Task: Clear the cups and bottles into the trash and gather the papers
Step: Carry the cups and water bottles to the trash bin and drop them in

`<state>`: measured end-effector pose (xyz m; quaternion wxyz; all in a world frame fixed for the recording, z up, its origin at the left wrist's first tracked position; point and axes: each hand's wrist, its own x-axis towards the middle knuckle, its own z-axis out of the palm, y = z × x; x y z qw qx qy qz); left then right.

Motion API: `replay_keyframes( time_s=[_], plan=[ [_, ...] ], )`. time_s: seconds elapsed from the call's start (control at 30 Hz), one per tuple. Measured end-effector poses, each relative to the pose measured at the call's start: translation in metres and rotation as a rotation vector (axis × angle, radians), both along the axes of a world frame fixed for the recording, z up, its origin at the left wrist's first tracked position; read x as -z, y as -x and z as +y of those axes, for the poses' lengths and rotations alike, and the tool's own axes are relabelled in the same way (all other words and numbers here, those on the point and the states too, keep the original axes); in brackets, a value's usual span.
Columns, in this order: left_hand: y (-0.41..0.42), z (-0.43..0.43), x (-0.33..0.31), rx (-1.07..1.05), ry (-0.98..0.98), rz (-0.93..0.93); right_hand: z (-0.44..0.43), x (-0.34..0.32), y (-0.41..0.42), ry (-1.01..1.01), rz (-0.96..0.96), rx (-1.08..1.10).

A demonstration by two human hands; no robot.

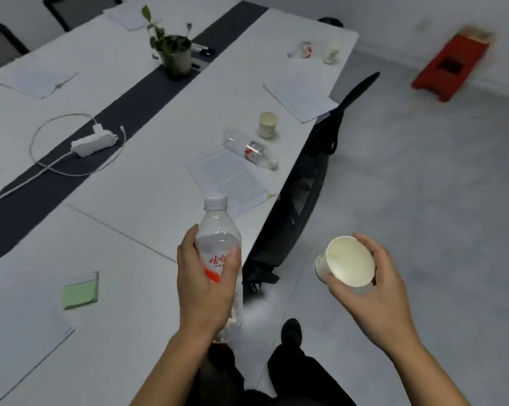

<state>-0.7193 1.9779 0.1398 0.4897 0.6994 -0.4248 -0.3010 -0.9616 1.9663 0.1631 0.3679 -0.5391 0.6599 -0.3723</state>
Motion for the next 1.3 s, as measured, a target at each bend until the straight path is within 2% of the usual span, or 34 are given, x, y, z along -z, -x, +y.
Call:
replay_keyframes(
  time_s=[0.27, 0.4, 0.53, 0.73, 0.87, 1.07, 1.3],
  plan=[
    [0.155, -0.107, -0.015, 0.272, 0.089, -0.038, -0.028, 0.024, 0.167, 0.078, -0.104, 0.396],
    [0.252, -0.169, -0.004, 0.324, 0.051, 0.008, -0.073, 0.037, 0.263, 0.088, -0.127, 0.473],
    [0.335, -0.238, -0.011, 0.329, 0.067, 0.05, -0.136, 0.029, 0.345, 0.086, -0.109, 0.454],
    [0.41, -0.335, -0.033, 0.361, 0.13, 0.04, -0.26, 0.011, 0.416, 0.092, -0.102, 0.357],
    [0.436, -0.422, -0.012, 0.357, 0.116, 0.03, -0.36, 0.03, 0.442, 0.064, -0.093, 0.301],
    [0.465, -0.596, 0.022, 0.303, 0.076, 0.08, -0.535, 0.048, 0.479, -0.007, -0.054, 0.276],
    [0.508, -0.804, -0.023, 0.362, 0.138, 0.085, -0.73, 0.005, 0.518, 0.026, -0.067, 0.291]
  ],
)
